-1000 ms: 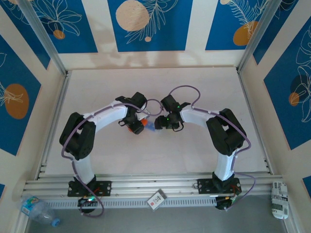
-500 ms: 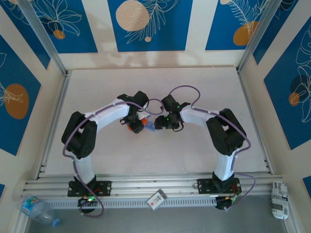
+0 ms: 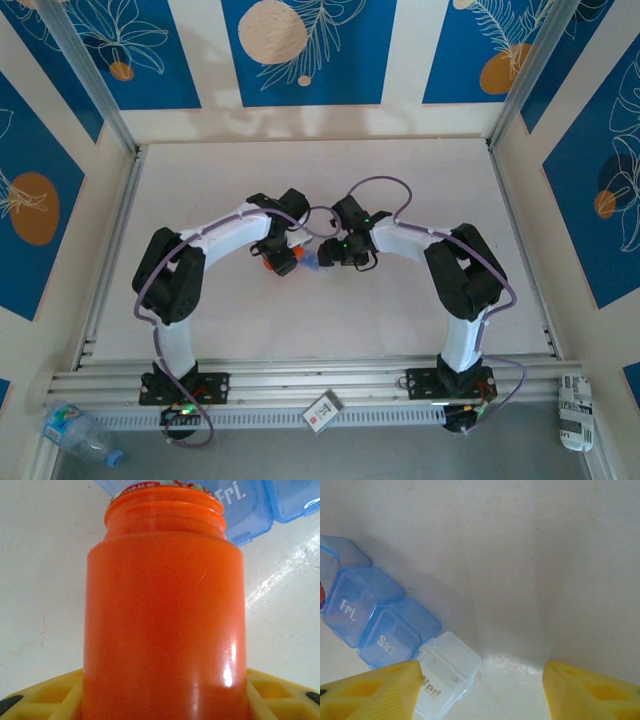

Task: Sort the pills into containers

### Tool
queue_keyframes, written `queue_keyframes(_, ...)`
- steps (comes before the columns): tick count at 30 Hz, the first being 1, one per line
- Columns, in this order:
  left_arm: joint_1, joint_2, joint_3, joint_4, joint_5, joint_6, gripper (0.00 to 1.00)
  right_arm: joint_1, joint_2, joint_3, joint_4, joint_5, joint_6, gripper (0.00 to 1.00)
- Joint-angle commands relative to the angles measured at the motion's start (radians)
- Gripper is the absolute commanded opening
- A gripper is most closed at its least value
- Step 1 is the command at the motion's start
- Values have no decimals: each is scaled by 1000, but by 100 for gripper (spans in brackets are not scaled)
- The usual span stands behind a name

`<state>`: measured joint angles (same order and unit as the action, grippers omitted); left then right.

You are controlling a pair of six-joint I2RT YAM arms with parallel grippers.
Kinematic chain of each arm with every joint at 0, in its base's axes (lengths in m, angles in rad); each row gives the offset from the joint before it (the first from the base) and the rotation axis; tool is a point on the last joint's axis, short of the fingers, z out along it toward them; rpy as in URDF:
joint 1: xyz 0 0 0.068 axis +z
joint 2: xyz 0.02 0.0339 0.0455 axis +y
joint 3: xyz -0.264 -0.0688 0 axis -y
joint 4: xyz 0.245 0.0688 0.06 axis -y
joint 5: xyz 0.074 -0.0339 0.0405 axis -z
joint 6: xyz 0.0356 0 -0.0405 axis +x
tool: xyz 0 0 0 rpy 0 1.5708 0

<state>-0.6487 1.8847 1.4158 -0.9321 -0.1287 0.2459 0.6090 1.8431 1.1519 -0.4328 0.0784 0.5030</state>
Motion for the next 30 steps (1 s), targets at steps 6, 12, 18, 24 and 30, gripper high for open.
queue_keyframes(6, -13, -11, 36, -36, -12, 11, 0, 12, 27, 0, -18, -5, 8, 66)
queue_keyframes(12, -12, -18, 66, -59, -9, 17, 0, 12, 28, 0, -18, -5, 7, 66)
queue_keyframes(18, -13, -4, 78, -78, -26, 28, 0, 12, 28, 0, -17, -5, 8, 66)
queue_keyframes(24, -19, 11, 84, -89, -37, 32, 0, 12, 30, 5, -21, -5, 6, 66)
queue_keyframes(30, -26, 35, 92, -95, -33, 35, 0, 12, 30, 9, -23, -5, 5, 66)
